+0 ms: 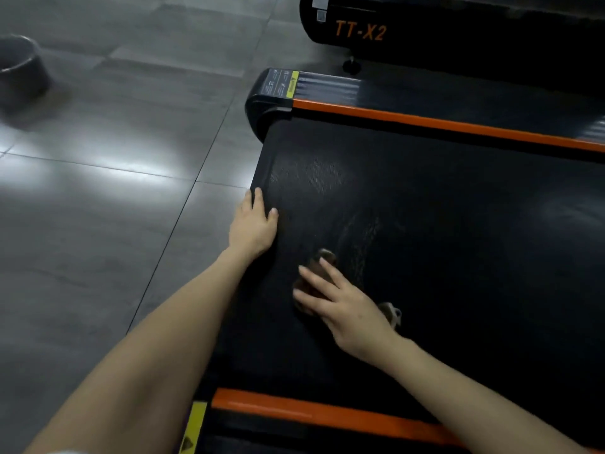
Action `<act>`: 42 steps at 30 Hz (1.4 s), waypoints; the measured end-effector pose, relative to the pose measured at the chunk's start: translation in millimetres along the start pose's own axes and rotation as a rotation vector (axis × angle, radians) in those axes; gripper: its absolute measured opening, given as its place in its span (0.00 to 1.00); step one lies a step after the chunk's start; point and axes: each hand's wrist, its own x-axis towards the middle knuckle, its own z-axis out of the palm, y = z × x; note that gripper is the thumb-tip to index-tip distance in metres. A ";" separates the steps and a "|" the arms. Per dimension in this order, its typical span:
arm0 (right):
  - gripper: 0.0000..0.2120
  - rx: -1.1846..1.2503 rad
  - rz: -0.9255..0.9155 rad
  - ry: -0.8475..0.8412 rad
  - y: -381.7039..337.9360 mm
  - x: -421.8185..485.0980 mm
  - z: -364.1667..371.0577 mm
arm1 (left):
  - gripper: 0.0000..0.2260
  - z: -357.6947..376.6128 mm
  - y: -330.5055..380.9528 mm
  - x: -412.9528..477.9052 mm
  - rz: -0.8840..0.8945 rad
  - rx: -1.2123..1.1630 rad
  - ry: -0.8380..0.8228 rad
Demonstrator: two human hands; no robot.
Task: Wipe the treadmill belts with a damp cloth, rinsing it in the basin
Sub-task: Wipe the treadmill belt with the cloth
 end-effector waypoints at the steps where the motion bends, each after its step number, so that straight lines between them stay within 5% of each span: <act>1: 0.22 -0.009 -0.047 -0.037 3.9 -19.0 -5.2 | 0.27 -5.7 -6.1 -16.0 0.001 -0.053 -0.013; 3: 0.23 -0.045 -0.043 0.013 33.4 -37.2 -14.9 | 0.28 -16.5 -25.9 -53.6 -0.079 -0.198 -0.056; 7: 0.21 0.043 0.520 0.198 61.7 7.2 -25.9 | 0.28 -38.5 -58.2 -113.9 -0.401 -0.599 -0.335; 8: 0.20 0.041 0.543 0.220 50.5 21.5 -21.3 | 0.27 -40.1 -64.0 -118.9 -0.413 -0.625 -0.371; 13: 0.24 0.019 0.022 0.033 -47.2 11.9 10.9 | 0.29 -42.2 -70.0 -122.5 -0.436 -0.660 -0.345; 18: 0.23 0.036 -0.097 -0.085 -17.2 -50.6 -8.1 | 0.27 -43.6 -69.3 -127.7 -0.432 -0.738 -0.320; 23: 0.21 0.063 0.447 0.167 40.0 12.4 -16.5 | 0.26 -38.1 -67.3 -127.8 -0.455 -0.849 -0.265; 25: 0.20 0.040 0.524 0.213 23.1 50.7 -9.5 | 0.24 -33.5 -64.4 -129.0 -0.458 -0.900 -0.249; 30: 0.22 -0.024 -0.120 0.020 -64.7 41.2 24.4 | 0.19 -27.2 -61.4 -129.0 -0.443 -0.968 -0.236; 33: 0.21 -0.022 -0.253 -0.036 -29.1 52.4 13.8 | 0.17 -29.6 -60.0 -127.4 -0.461 -1.016 -0.236; 38: 0.19 0.033 0.365 0.159 74.8 142.6 -6.9 | 0.21 -26.3 -66.8 -120.7 -0.551 -1.068 -0.252; 42: 0.18 0.023 0.504 0.188 67.1 179.1 -5.9 | 0.27 -24.1 -75.5 -115.4 -0.618 -1.063 -0.260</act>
